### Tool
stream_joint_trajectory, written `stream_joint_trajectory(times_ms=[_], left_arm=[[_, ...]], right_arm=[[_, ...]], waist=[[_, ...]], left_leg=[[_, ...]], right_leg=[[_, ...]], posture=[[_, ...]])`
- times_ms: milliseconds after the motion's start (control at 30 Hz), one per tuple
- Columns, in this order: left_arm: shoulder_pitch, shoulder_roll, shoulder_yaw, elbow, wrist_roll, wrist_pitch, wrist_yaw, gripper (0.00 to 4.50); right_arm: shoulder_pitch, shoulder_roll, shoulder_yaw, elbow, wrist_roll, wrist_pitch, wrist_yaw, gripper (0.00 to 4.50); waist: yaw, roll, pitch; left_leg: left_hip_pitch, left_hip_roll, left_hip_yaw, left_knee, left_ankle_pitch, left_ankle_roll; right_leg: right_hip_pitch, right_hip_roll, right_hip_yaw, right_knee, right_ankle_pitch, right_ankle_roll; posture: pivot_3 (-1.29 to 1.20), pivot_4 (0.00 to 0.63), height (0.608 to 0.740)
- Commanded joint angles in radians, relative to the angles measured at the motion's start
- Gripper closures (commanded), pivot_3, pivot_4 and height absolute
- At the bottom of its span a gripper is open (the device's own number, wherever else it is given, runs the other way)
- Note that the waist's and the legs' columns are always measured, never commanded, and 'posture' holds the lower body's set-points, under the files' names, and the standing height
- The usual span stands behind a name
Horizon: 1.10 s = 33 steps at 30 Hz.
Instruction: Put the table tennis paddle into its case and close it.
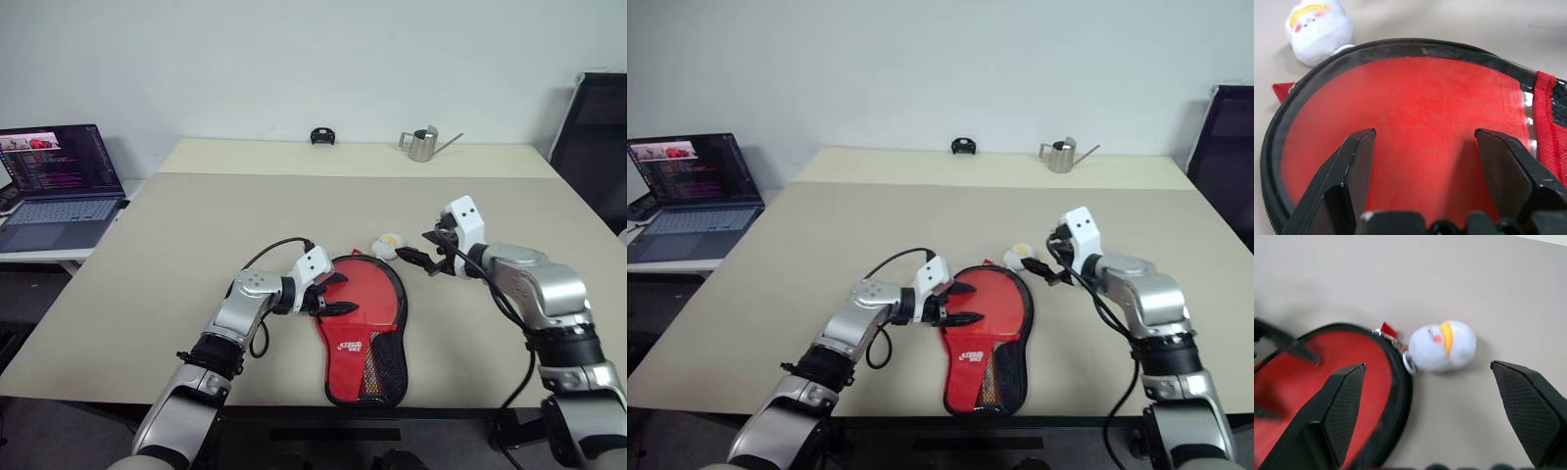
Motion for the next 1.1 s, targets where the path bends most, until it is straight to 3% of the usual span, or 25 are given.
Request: stream_joint_trajectory(times_ms=[33, 433, 833, 933, 1100], left_arm=[[-0.004, -0.001, -0.001, -0.031, -0.007, -0.010, 0.005, 1.01], [0.039, 0.015, -0.008, -0.120, -0.010, 0.035, 0.015, 1.01], [0.022, 0.018, -0.012, -0.094, -0.001, 0.025, 0.024, 1.01], [0.010, 0.012, -0.017, -0.073, 0.004, 0.011, 0.023, 0.98], [-0.017, 0.000, -0.031, -0.010, 0.016, -0.022, 0.020, 0.98]], right_arm=[[-0.108, 0.058, -0.006, 0.202, -0.046, -0.139, -0.033, 0.00], [-0.379, 0.177, -0.009, 0.924, -0.186, -0.550, -0.110, 0.00], [-0.409, 0.247, -0.059, 1.022, -0.181, -0.535, -0.042, 0.00], [-0.403, 0.250, -0.062, 1.020, -0.188, -0.532, -0.051, 0.64], [-0.400, 0.254, -0.068, 1.013, -0.193, -0.532, -0.058, 2.40]], waist=[[-0.002, 0.000, 0.000], [-0.021, 0.001, 0.000], [-0.022, 0.001, 0.000], [-0.022, 0.001, 0.000], [-0.021, 0.001, 0.000]], left_leg=[[0.000, 0.000, 0.000, 0.000, 0.000, 0.000], [-0.013, -0.001, 0.003, 0.001, 0.001, -0.001], [-0.012, 0.000, 0.004, 0.001, 0.001, -0.001], [-0.012, 0.000, 0.003, 0.001, 0.001, -0.001], [-0.012, 0.000, 0.003, 0.001, 0.001, -0.001]], right_leg=[[0.000, 0.000, 0.000, 0.000, 0.000, 0.000], [-0.015, -0.001, 0.002, 0.004, 0.000, 0.000], [-0.015, -0.001, 0.002, 0.005, 0.000, 0.000], [-0.015, -0.001, 0.002, 0.005, 0.000, -0.001], [-0.015, -0.002, 0.002, 0.005, 0.000, -0.001]], posture=[[0.00, 0.150, 0.740], [0.00, 0.150, 0.740], [0.00, 0.150, 0.740], [0.00, 0.150, 0.740], [0.00, 0.150, 0.740]])
